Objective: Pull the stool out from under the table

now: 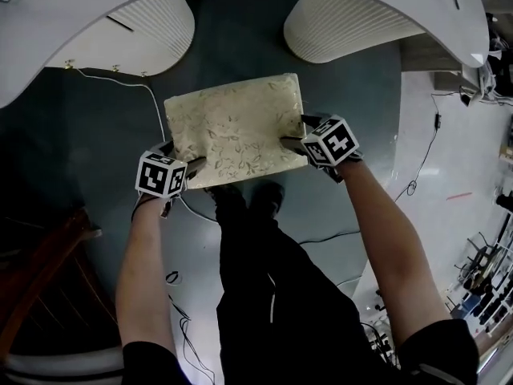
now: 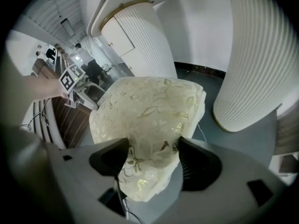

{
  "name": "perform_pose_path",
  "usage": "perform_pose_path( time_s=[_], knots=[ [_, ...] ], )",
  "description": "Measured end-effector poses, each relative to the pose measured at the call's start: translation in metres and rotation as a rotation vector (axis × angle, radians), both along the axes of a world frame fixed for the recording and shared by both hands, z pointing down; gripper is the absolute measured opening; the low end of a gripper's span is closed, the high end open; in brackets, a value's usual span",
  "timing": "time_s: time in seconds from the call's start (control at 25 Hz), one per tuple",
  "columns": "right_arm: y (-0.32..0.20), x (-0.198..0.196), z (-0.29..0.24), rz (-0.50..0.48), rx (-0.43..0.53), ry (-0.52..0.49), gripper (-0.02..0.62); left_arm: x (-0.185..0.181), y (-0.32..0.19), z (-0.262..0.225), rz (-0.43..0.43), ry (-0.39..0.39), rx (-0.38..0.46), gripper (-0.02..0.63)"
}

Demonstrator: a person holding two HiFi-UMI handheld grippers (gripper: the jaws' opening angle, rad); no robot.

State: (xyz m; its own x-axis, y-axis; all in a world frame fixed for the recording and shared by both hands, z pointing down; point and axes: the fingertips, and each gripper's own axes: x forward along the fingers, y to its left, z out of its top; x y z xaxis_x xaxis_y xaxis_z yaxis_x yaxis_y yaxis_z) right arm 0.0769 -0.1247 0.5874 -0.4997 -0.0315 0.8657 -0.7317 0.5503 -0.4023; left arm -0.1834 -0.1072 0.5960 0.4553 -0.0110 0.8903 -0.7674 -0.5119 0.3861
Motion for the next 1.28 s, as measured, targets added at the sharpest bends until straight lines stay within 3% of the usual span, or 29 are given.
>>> perform_pose_path(
  time_s=[0.16,0.32,0.36,0.44,0.84,0.96,1.28],
  knots=[
    [0.016,-0.001,-0.004,0.114,-0.009,-0.004,0.331,-0.004,0.002,-0.009,0.008,-0.087,0.006,0.416],
    [0.045,-0.002,-0.009,0.146,-0.073,0.03,0.324,-0.01,0.022,-0.028,-0.01,-0.158,0.022,0.367],
    [0.049,0.003,-0.013,0.144,-0.073,0.053,0.31,-0.009,0.028,-0.035,-0.014,-0.167,0.018,0.36],
    [0.054,0.012,-0.031,0.134,-0.048,0.085,0.205,-0.005,0.035,-0.056,-0.019,-0.176,0.038,0.36],
    [0.105,0.0,-0.224,0.052,0.052,-0.021,0.16,0.031,0.005,-0.271,-0.287,0.016,0.313,0.29],
    [0.125,-0.003,-0.273,0.044,0.097,-0.046,0.139,0.052,0.01,-0.325,-0.267,0.063,0.366,0.281],
    [0.18,-0.021,-0.353,0.015,0.152,-0.191,0.103,0.088,0.047,-0.416,-0.249,0.098,0.433,0.224]
  ],
)
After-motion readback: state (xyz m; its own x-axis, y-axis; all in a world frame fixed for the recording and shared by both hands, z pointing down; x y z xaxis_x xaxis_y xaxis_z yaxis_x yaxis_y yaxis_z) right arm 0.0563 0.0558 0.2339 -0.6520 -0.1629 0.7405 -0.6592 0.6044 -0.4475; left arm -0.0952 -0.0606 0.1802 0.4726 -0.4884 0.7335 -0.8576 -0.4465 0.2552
